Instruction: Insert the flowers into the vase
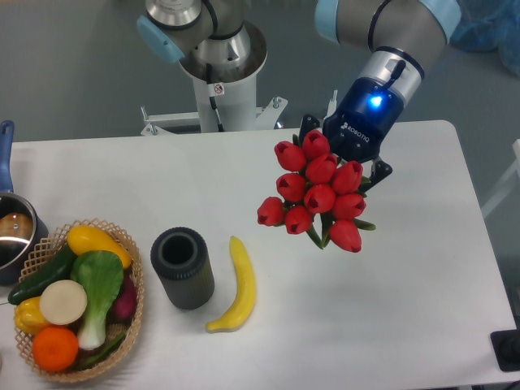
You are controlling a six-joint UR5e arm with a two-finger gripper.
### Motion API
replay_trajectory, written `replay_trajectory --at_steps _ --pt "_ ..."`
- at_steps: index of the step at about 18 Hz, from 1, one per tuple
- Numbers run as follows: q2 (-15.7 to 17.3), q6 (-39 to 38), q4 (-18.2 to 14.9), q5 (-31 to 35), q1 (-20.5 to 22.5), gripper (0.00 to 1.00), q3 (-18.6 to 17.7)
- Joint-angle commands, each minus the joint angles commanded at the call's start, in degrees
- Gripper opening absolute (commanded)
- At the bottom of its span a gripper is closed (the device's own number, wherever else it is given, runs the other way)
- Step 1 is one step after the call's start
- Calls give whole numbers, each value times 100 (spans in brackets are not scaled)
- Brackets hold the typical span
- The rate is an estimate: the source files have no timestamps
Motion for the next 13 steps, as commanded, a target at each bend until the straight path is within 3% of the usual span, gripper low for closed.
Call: replay_trajectory --at_steps 13 --pt "0 -26 105 -80 -9 48 -35"
